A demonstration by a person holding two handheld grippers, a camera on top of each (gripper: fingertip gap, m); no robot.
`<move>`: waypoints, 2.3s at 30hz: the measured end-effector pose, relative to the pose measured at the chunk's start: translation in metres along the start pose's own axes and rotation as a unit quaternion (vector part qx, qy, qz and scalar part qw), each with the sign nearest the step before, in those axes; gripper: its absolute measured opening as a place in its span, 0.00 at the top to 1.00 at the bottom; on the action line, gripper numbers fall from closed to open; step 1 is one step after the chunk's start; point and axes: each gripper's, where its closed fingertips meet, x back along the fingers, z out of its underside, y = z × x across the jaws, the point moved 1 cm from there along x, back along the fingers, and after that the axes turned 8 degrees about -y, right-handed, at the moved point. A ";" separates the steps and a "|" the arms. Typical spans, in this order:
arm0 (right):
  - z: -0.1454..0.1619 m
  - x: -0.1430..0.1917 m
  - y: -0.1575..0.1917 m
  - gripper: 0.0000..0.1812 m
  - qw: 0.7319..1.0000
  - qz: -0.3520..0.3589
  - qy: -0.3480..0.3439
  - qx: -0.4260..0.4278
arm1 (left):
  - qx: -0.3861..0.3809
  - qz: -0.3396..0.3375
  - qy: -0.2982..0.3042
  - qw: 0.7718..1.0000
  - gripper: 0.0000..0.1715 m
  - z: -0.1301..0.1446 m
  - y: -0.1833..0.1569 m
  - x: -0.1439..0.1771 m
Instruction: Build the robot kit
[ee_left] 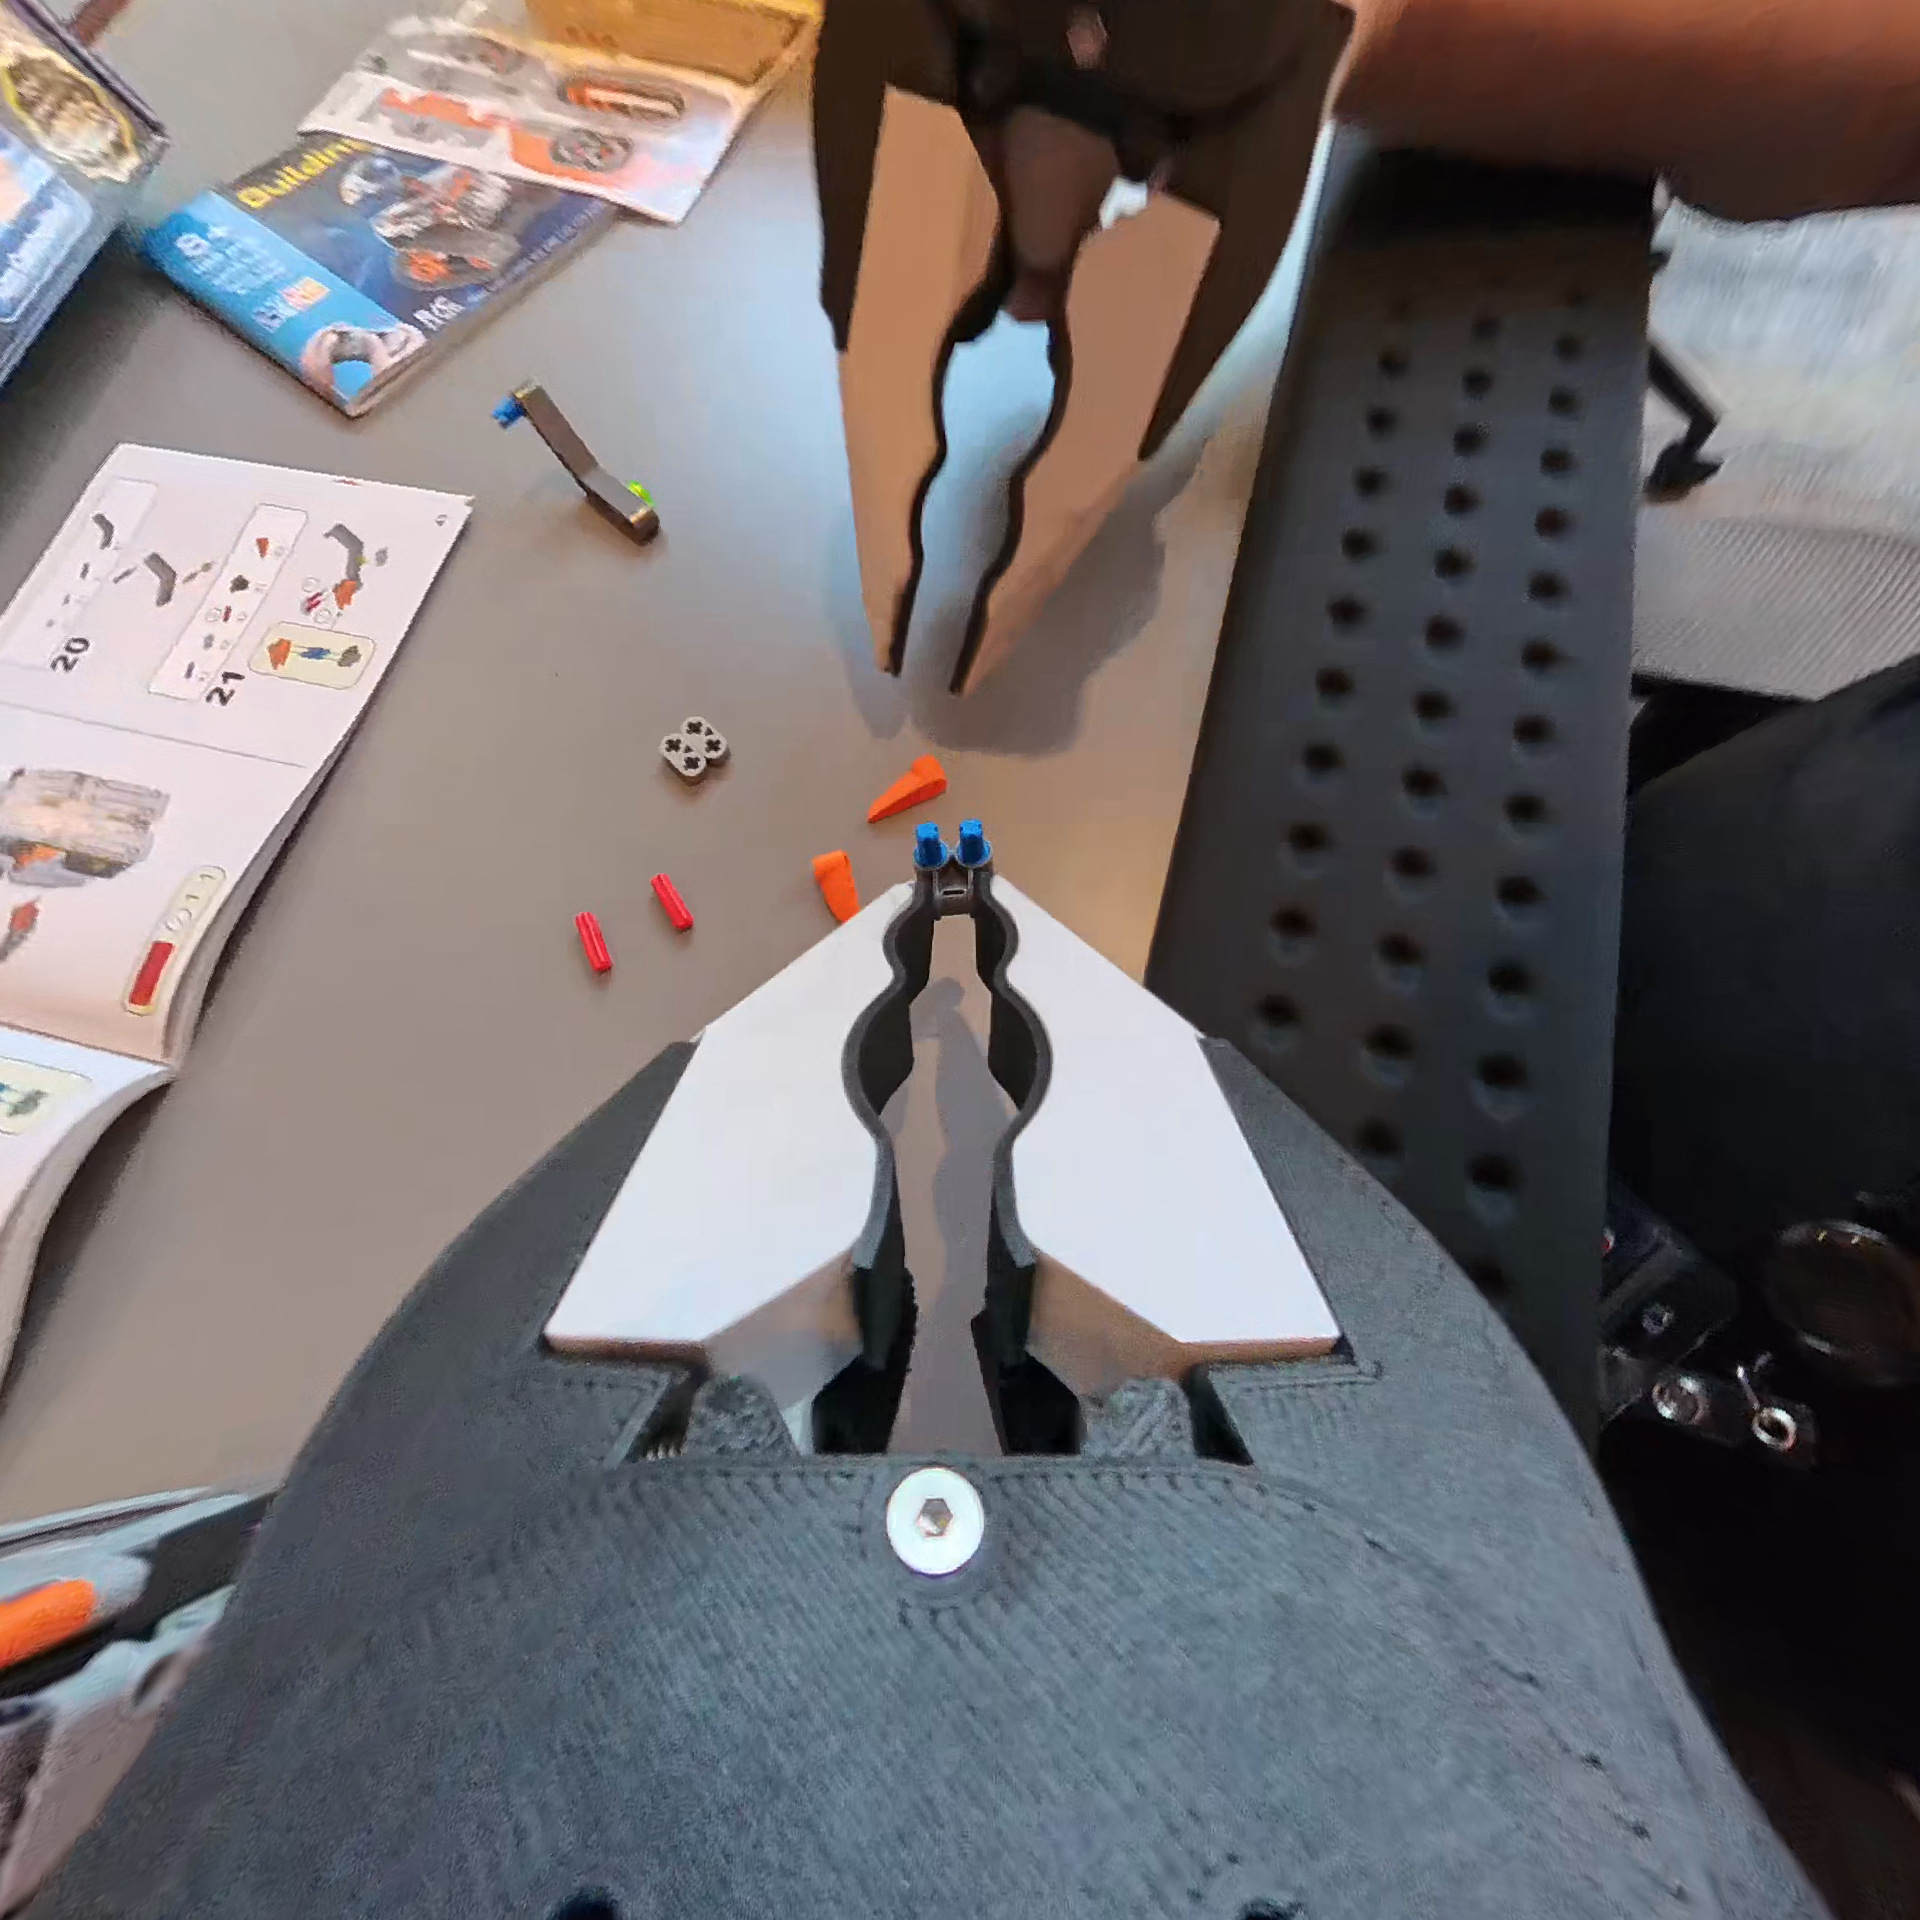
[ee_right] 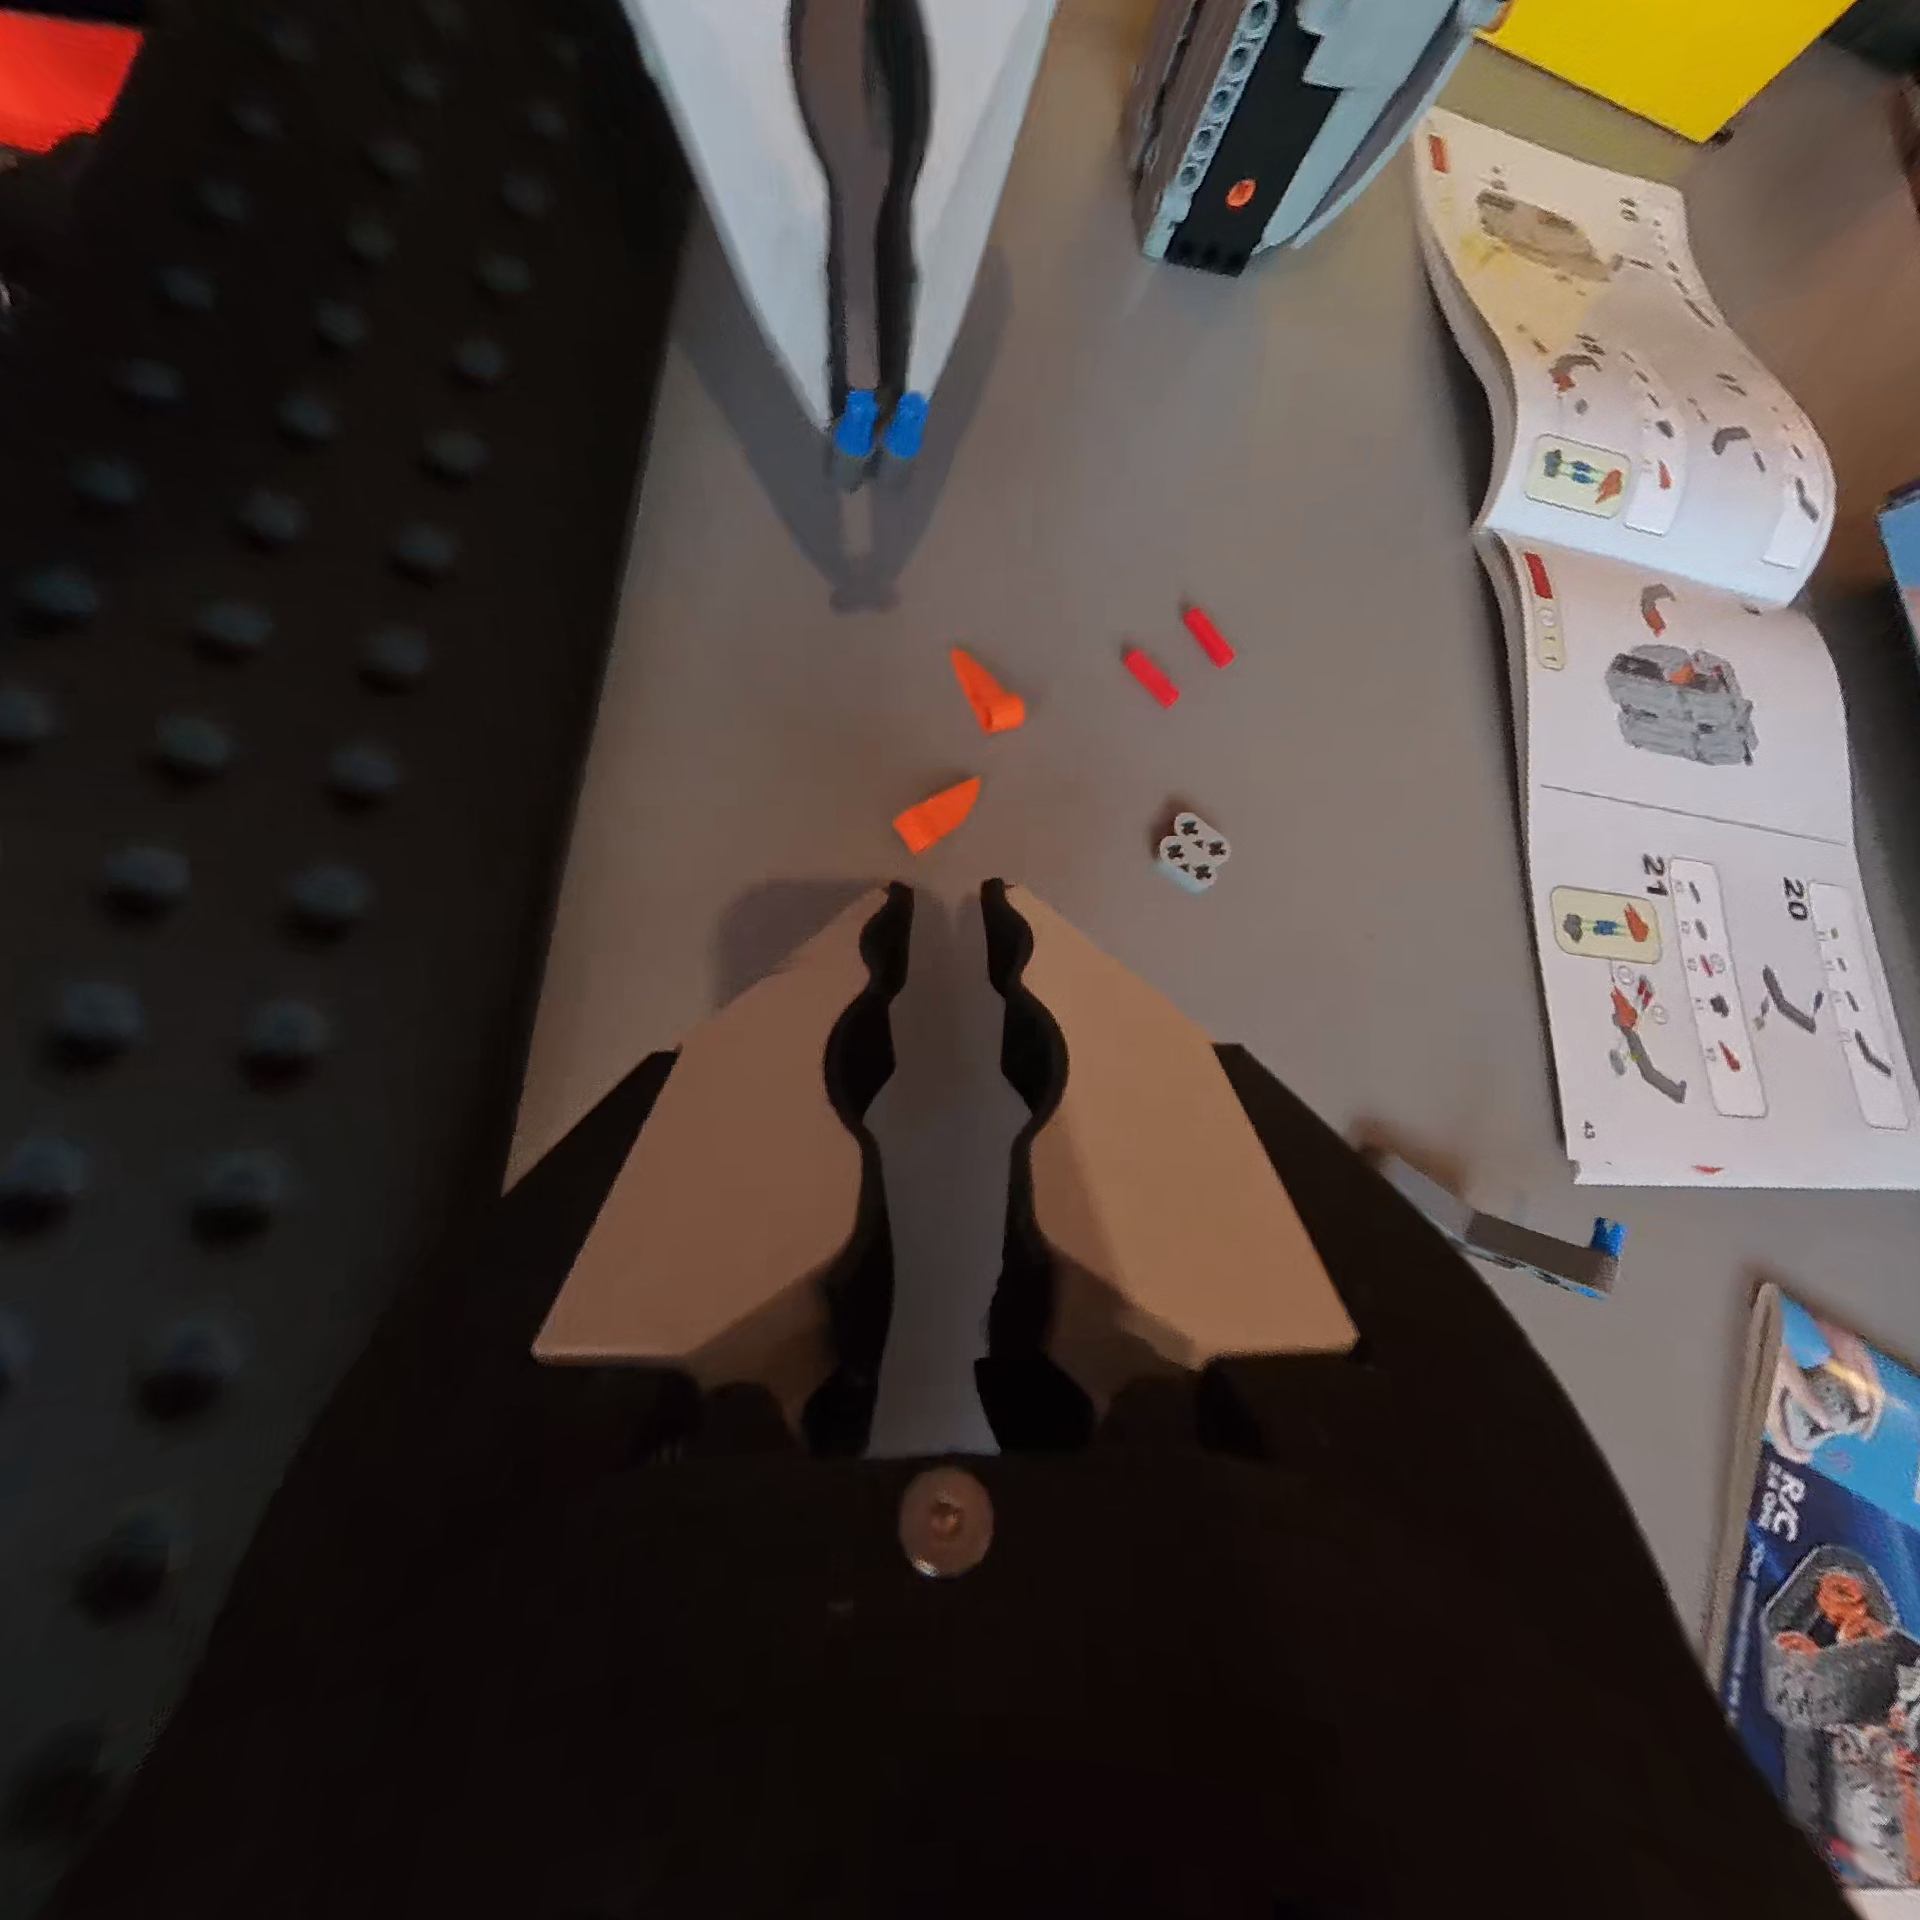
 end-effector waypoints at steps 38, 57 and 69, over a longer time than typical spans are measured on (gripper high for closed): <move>-0.010 -0.047 -0.021 0.96 0.979 -0.076 0.090 0.164 | 0.050 -0.059 -0.098 0.992 0.97 0.008 0.025 0.008; -0.005 -0.037 -0.015 0.95 0.791 0.028 0.068 0.608 | 0.055 -0.072 -0.108 0.990 0.97 0.007 0.029 0.013; 0.012 -0.015 -0.017 0.98 0.838 0.012 0.097 0.537 | 0.052 -0.075 -0.108 0.990 0.97 0.007 0.029 0.014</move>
